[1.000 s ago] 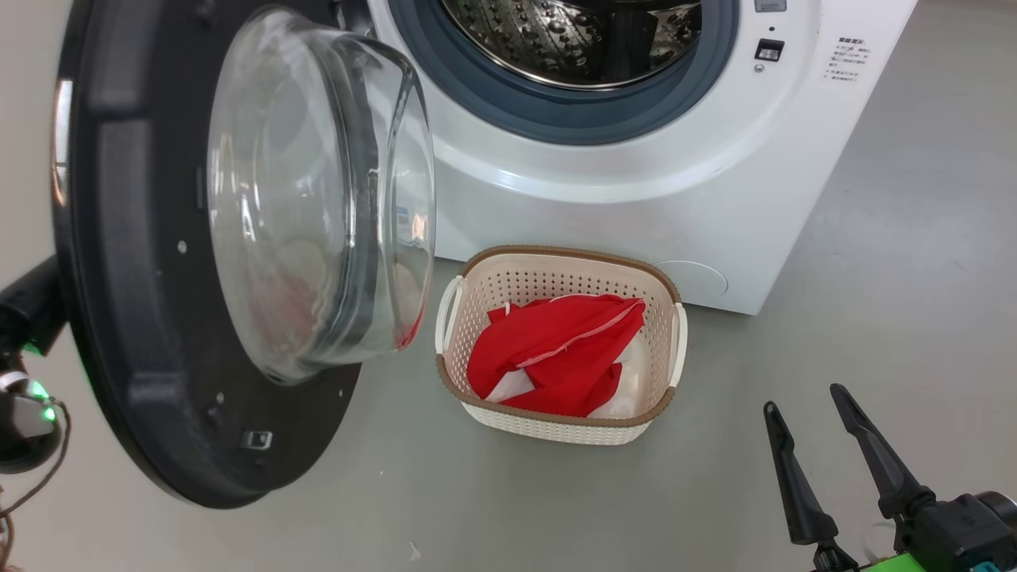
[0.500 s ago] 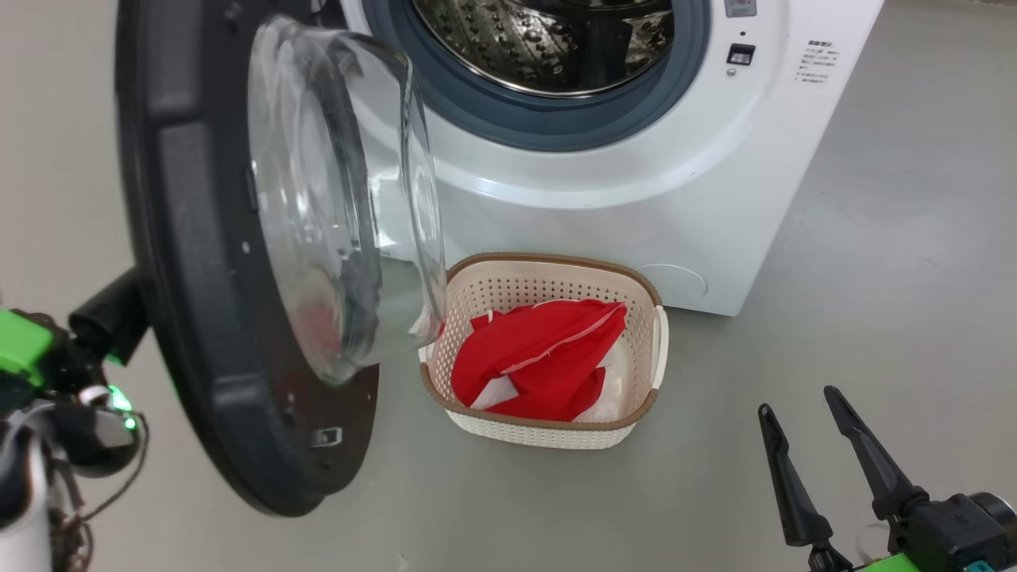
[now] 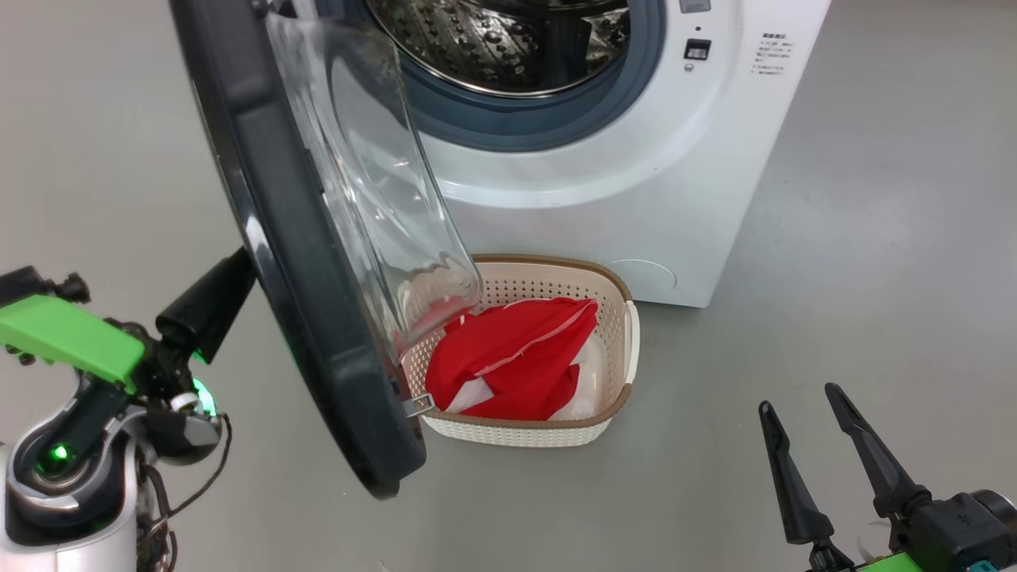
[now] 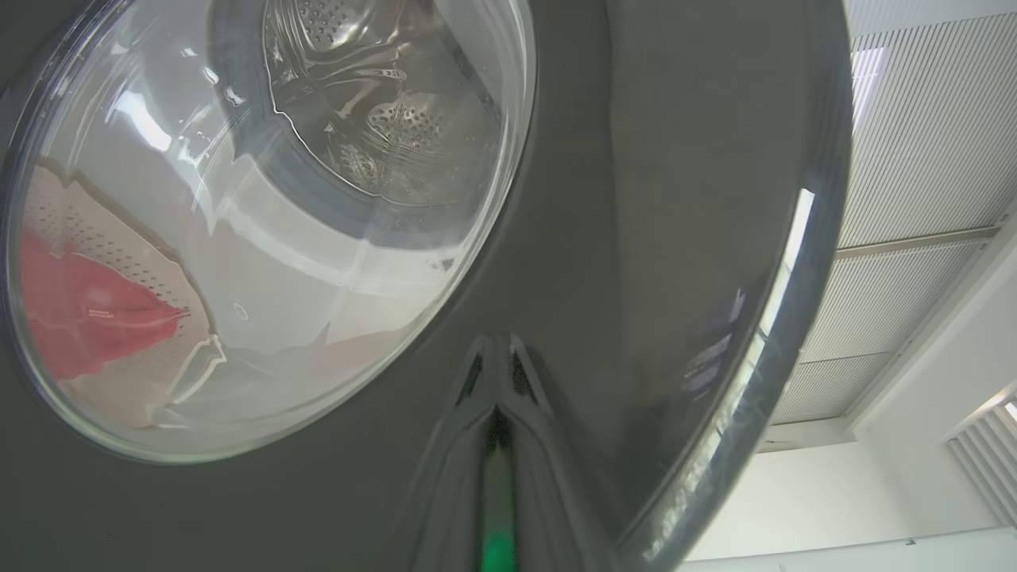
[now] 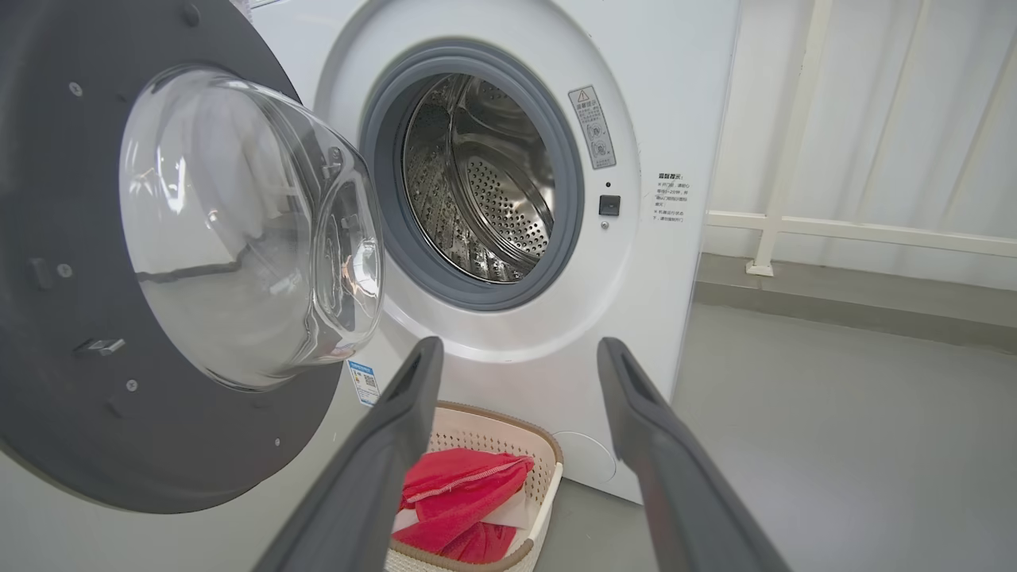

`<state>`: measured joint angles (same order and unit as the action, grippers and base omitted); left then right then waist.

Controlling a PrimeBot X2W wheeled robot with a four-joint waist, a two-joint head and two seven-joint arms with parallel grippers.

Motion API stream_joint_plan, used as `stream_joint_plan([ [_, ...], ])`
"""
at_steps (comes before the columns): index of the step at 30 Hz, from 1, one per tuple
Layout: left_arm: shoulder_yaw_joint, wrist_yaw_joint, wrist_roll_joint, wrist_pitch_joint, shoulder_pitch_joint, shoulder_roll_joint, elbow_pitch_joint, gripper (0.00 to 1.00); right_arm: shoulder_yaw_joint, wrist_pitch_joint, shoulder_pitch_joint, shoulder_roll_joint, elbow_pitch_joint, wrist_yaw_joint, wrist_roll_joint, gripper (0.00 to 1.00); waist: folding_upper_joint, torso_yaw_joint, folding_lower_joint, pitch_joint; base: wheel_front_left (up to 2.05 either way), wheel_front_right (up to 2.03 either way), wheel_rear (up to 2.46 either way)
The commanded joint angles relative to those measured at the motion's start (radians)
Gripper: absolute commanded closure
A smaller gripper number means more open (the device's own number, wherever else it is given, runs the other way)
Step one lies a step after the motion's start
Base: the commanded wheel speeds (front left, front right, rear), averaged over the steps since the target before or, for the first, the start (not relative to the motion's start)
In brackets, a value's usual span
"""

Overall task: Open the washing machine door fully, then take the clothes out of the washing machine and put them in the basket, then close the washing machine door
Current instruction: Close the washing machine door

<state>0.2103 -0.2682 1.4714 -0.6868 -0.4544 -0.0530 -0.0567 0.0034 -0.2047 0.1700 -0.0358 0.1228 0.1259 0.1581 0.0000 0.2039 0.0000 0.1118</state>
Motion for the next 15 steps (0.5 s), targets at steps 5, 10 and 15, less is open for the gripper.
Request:
stream_joint_plan([
  [5,0.002,0.039,0.038,0.036,-0.033,-0.006,0.013,1.00,0.015,0.001,-0.027,-0.014,0.033,0.005,0.005,0.00,0.0000,-0.028,0.0000,0.011,0.00,0.00,0.00],
  [10,-0.034,0.049,0.072,0.055,-0.044,0.000,0.000,1.00,0.013,0.001,-0.028,-0.014,0.032,0.005,0.006,0.00,0.0000,-0.045,0.0000,0.015,0.00,0.00,0.00],
  [15,-0.062,0.053,0.096,0.083,-0.056,0.002,-0.001,1.00,0.016,0.000,-0.030,-0.014,0.030,0.005,0.009,0.00,0.0000,-0.063,0.0000,0.020,0.00,0.00,0.00],
])
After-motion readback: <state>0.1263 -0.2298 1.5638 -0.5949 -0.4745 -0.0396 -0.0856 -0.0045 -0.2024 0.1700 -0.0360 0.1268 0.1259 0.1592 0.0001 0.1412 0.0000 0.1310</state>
